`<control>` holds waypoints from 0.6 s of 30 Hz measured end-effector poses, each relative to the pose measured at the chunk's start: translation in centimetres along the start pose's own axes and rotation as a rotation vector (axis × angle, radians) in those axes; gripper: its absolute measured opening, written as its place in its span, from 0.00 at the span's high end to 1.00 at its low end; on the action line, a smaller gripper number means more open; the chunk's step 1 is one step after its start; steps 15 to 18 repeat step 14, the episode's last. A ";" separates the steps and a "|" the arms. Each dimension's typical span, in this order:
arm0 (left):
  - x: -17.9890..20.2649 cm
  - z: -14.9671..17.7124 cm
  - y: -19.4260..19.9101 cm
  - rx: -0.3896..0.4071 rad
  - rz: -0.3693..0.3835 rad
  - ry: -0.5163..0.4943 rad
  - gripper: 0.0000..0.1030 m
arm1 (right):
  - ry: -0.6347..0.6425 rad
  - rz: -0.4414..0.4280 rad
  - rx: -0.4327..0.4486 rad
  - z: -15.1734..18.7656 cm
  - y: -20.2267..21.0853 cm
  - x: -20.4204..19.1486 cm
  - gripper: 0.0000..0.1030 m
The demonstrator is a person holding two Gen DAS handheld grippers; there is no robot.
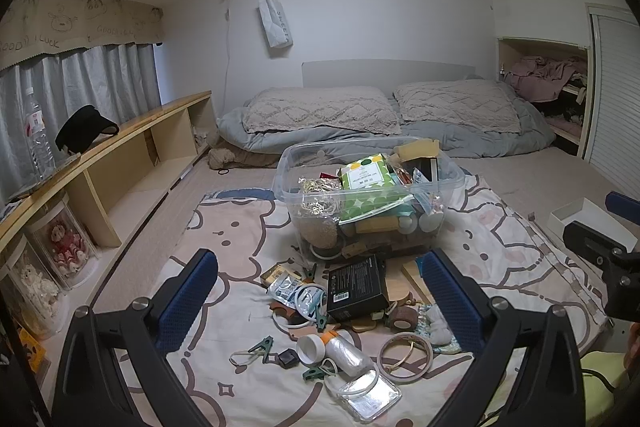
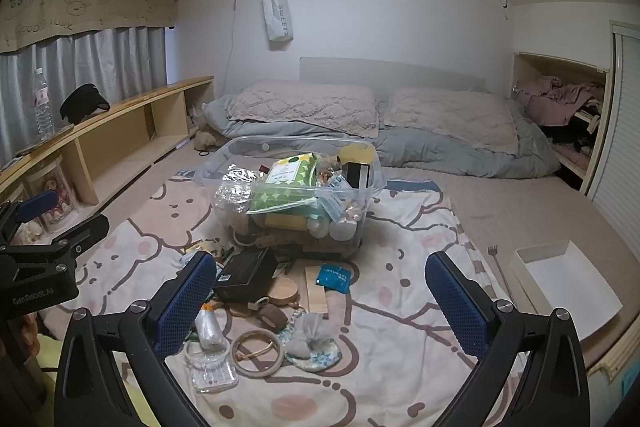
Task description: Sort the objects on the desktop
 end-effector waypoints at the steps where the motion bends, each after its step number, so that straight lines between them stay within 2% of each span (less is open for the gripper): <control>1: 0.0 0.0 0.0 0.000 0.000 0.000 0.00 | -0.002 0.001 -0.001 0.0 0.0 0.0 0.00; 18: 0.2 0.2 0.1 -0.002 0.009 0.002 0.00 | -0.008 0.001 -0.002 -0.1 0.1 0.2 0.00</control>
Point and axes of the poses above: each gripper's, at about its wrist camera, not at the fingertips, and y roughly against the way its jaws point, x to its right, z to its underside, the point moved 4 cm from there along -y, roughly the way its jaws point, and after that the axes turned 3 degrees about x, right-handed, at the moved point
